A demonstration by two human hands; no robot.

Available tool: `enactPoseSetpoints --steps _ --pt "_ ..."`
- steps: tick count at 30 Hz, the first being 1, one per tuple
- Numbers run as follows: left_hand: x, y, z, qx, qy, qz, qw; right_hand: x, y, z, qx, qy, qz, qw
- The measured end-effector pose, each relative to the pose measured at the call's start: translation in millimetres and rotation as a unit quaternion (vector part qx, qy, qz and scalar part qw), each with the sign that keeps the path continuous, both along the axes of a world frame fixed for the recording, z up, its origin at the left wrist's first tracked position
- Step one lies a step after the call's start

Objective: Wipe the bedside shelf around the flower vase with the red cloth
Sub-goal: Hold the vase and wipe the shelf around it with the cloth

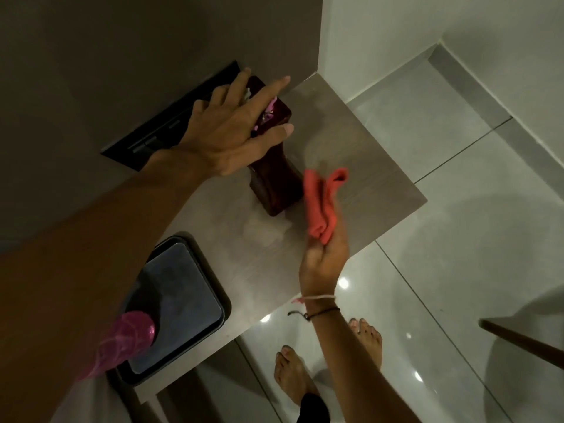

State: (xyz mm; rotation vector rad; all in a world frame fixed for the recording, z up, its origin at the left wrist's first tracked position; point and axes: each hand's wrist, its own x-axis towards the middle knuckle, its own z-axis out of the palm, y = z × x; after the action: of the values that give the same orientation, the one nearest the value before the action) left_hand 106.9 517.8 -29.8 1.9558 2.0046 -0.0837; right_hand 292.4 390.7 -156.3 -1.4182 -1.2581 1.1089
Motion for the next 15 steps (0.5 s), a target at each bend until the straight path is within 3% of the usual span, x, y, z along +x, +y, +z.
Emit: enactPoseSetpoints --steps 3,5,7,15 --pt "-0.3 -1.1 -2.5 0.0 0.007 -0.006 1.0 -7.3 42.5 -5.5 -0.061 -0.095 -0.084 0.99" --pt "-1.8 -0.7 -3.7 0.0 0.002 -0.001 1.0 -23.7 58.0 -6.5 -0.127 -0.201 0.001 0.971" --pt "-3.5 1.4 -3.3 -0.003 -0.004 0.005 1.0 -37.3 54.2 -12.0 -0.13 -0.265 0.067 0.953" --pt "-3.9 3.0 -3.3 -0.002 0.0 0.003 1.0 -34.6 22.0 -22.1 -0.081 -0.203 0.057 0.974"
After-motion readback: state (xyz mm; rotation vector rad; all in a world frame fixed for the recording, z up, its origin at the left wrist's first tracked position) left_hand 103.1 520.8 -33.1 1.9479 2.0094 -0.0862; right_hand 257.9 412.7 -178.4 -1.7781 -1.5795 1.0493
